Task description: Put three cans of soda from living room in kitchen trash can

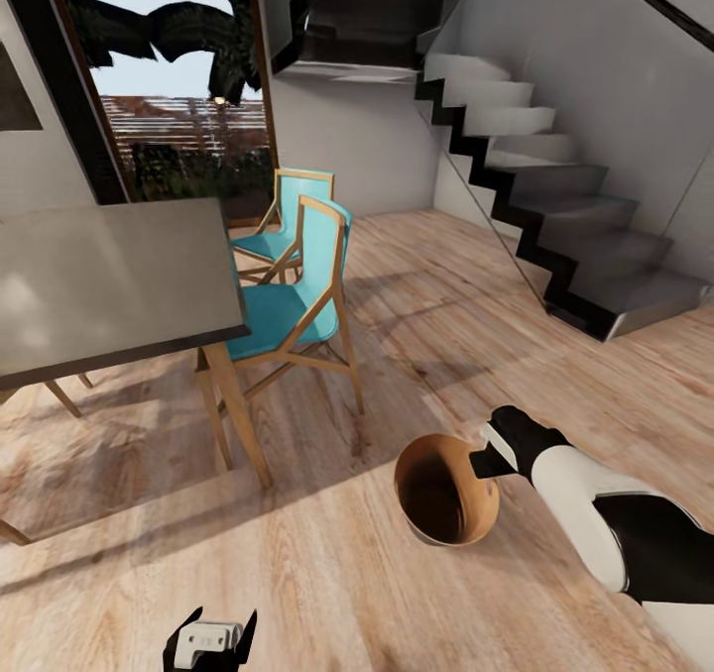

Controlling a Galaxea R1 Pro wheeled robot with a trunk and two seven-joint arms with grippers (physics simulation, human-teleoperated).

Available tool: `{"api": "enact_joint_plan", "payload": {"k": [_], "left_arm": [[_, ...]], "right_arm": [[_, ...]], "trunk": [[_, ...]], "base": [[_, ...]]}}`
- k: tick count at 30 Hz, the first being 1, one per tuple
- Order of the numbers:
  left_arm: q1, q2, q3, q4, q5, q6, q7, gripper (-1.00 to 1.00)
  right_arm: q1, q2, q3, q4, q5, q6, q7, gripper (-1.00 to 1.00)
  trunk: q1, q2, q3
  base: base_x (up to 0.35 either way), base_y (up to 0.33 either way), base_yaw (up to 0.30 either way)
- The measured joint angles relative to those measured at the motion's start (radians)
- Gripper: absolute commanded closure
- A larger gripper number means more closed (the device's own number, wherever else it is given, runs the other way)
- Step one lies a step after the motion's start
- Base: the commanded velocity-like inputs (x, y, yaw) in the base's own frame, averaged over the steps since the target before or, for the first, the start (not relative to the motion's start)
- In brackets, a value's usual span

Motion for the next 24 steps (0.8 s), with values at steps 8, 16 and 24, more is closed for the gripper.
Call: {"api": "enact_joint_plan", "payload": {"k": [8, 16, 24], "left_arm": [[0.0, 0.0, 0.0, 0.0, 0.0, 0.004, 0.0, -1.0], [0.0, 0.0, 0.0, 0.0, 0.0, 0.005, 0.0, -1.0], [0.0, 0.0, 0.0, 0.0, 0.0, 0.005, 0.0, -1.0]], "right_arm": [[0.025, -0.006, -0.021, -0.001, -0.003, 0.0, 0.002, 1.0], [0.04, -0.019, -0.03, -0.001, 0.002, -0.058, 0.001, 1.0], [0.065, -0.031, -0.033, -0.001, -0.002, -0.077, 0.002, 1.0]], "trunk": [[-0.004, 0.002, 0.031], [-0.007, 0.004, 0.062], [-0.011, 0.006, 0.093]], "base": [[0.0, 0.0, 0.0], [0.0, 0.0, 0.0], [0.0, 0.0, 0.0]]}}
